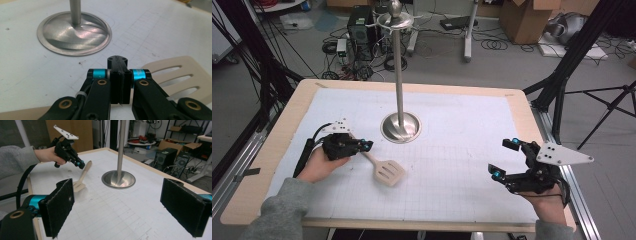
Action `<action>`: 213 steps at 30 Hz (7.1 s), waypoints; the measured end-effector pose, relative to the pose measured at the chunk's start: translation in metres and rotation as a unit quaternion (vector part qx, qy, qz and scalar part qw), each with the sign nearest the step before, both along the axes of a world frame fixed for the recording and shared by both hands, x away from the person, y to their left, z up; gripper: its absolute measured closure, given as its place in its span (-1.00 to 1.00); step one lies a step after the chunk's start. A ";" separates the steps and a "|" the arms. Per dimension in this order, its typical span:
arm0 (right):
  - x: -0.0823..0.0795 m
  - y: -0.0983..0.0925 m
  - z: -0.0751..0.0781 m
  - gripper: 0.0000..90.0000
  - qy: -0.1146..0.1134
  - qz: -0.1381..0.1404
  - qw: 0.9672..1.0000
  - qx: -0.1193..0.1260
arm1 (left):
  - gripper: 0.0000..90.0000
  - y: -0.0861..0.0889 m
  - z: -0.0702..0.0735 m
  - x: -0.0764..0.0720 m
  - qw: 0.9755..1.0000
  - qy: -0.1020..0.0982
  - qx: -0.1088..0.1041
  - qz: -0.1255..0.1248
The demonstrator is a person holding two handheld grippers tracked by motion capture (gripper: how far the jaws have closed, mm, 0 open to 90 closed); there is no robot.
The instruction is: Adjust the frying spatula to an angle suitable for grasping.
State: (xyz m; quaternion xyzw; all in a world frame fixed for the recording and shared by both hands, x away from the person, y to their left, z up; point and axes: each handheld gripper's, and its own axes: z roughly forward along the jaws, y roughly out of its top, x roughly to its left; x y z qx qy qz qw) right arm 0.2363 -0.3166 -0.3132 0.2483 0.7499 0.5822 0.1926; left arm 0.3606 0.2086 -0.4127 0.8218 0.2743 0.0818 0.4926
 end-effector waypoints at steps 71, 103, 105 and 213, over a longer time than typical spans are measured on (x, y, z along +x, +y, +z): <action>-0.001 -0.001 -0.007 -0.75 0.019 0.000 1.000 -0.018 | 1.00 -0.020 -0.027 0.004 0.996 0.054 0.074 -0.011; 0.024 0.017 -0.006 -0.75 0.017 0.037 0.999 -0.008 | 1.00 -0.005 -0.029 -0.030 0.996 0.057 0.056 -0.036; 0.026 0.019 -0.006 -0.75 0.016 0.041 0.999 -0.008 | 1.00 -0.003 -0.030 -0.032 0.996 0.057 0.054 -0.036; 0.008 0.007 -0.007 -0.75 0.024 0.033 0.999 -0.018 | 1.00 0.021 -0.033 -0.003 0.997 -0.017 0.079 0.002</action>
